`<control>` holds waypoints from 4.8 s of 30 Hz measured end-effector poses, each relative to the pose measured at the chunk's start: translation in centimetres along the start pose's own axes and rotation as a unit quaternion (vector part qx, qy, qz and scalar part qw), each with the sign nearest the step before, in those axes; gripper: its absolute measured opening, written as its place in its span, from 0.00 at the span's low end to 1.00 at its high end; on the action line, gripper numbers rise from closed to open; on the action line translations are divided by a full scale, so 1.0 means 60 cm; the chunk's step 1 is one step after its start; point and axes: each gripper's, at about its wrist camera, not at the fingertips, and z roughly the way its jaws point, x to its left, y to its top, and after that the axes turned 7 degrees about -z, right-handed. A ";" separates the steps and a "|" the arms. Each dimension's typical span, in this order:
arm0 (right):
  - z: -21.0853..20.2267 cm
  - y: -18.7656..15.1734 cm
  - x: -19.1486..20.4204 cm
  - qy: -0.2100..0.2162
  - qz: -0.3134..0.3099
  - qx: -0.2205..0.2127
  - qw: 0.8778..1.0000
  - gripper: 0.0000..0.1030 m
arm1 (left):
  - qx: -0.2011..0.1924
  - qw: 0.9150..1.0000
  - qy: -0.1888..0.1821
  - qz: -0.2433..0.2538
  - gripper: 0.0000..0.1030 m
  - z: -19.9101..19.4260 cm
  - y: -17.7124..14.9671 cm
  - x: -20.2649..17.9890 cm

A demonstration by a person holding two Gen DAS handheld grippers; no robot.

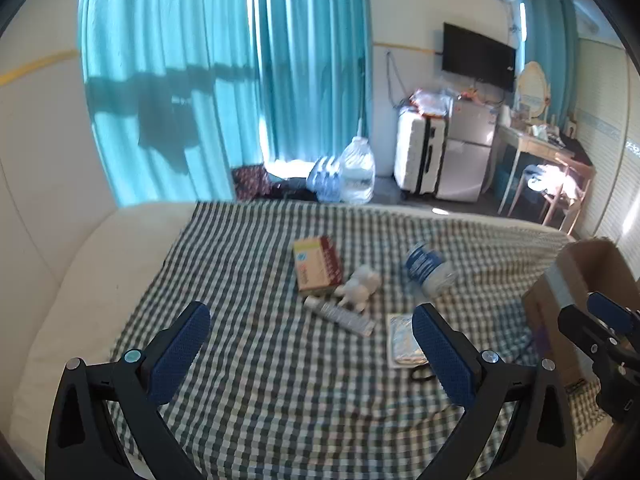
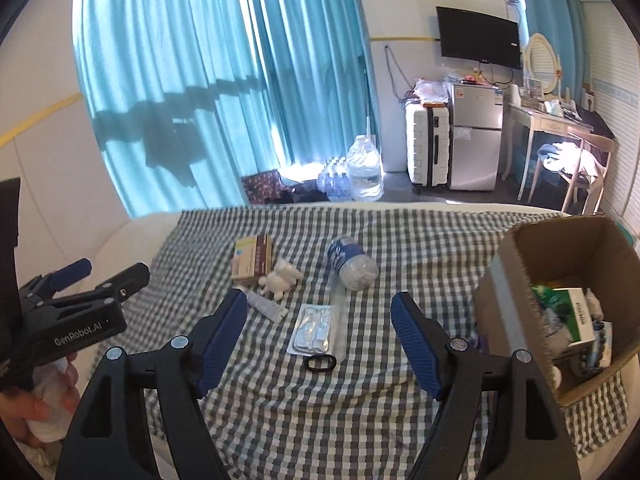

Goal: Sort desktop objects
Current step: 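Move both tools back over the remaining items, then grasp the black hair tie with right tool while left grasps the blue comb, then carry hair tie with right tool while left carries blue comb, release both into box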

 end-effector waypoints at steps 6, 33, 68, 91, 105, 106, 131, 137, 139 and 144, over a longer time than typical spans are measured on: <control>0.097 -0.056 0.017 0.011 -0.010 0.052 0.999 0.72 | 0.052 0.998 0.014 -0.024 1.00 0.093 -0.048 0.035; 0.302 -0.166 -0.022 0.024 0.011 0.192 0.981 0.06 | 0.158 0.987 -0.035 -0.012 1.00 0.293 -0.140 -0.053; 0.263 -0.147 -0.120 0.014 0.092 0.154 0.984 0.06 | 0.211 0.968 -0.130 0.041 0.59 0.381 -0.138 -0.161; 0.209 -0.136 -0.112 0.026 0.096 0.131 0.986 0.06 | 0.166 0.974 -0.150 0.022 0.52 0.306 -0.125 -0.142; 0.176 -0.117 -0.112 0.050 0.113 0.111 0.986 0.06 | 0.139 0.975 -0.172 0.022 0.08 0.237 -0.085 -0.147; 0.165 -0.113 -0.108 0.051 0.111 0.107 0.987 0.06 | 0.132 0.974 -0.184 0.022 0.08 0.218 -0.080 -0.145; -0.130 0.022 -0.367 -0.092 0.048 0.035 0.994 0.08 | 0.054 0.911 -0.375 0.164 0.08 -0.099 0.001 -0.504; -0.071 -0.014 -0.494 -0.127 0.092 0.069 0.985 0.08 | 0.105 0.901 -0.376 0.190 0.08 -0.017 -0.046 -0.625; -0.060 -0.023 -0.534 -0.132 0.113 0.069 0.982 0.46 | 0.110 0.903 -0.367 0.196 0.17 0.005 -0.049 -0.649; -0.063 -0.031 -0.603 -0.135 0.176 0.052 0.974 0.76 | 0.092 0.907 -0.358 0.200 0.98 0.022 -0.049 -0.665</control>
